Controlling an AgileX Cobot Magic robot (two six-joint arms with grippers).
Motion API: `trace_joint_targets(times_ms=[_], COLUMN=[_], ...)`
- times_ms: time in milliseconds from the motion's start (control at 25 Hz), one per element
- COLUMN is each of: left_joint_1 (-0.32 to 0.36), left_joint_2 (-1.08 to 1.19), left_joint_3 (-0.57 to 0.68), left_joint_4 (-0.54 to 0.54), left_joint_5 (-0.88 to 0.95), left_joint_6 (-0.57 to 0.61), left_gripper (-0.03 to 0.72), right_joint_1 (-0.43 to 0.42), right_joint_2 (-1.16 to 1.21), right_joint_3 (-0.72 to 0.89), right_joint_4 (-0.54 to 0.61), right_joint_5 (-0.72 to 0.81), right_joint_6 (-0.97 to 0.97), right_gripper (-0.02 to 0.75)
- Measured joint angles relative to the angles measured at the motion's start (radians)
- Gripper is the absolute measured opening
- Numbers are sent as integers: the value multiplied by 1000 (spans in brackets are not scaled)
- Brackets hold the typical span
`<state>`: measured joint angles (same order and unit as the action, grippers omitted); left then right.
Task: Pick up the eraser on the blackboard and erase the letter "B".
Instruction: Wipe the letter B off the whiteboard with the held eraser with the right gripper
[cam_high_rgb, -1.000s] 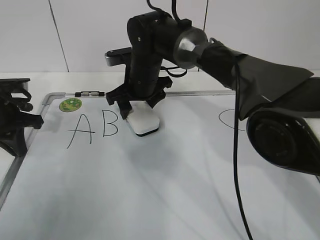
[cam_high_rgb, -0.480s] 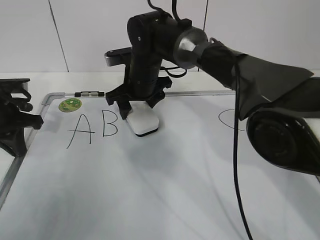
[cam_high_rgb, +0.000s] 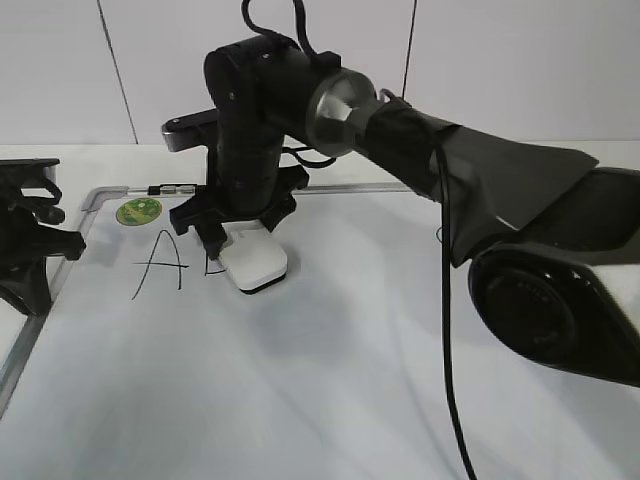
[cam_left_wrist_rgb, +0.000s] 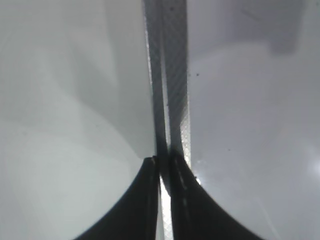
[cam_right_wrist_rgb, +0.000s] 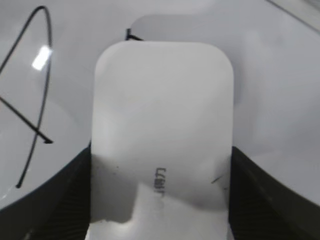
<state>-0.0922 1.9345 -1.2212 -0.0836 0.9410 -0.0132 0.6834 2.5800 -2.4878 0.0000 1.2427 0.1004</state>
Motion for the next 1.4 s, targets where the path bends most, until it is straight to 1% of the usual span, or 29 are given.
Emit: trace_joint_targets(times_ms=[920,1200,1400], left_joint_1=[1,1,1], left_joint_2=[0,0,1], left_joint_3=[0,0,0], left_joint_4=[0,0,0], left_joint_5=[10,10,10], left_joint_6=[0,4,6], left_gripper=[20,20,20], right_joint_1=[32,38,27], right_joint_2=[2,8,17], right_joint_3=[0,-4,-13], right_joint_4=[0,-69,-58], right_joint_5=[0,0,2], right_joint_6=[46,100,114], right_gripper=[543,543,543])
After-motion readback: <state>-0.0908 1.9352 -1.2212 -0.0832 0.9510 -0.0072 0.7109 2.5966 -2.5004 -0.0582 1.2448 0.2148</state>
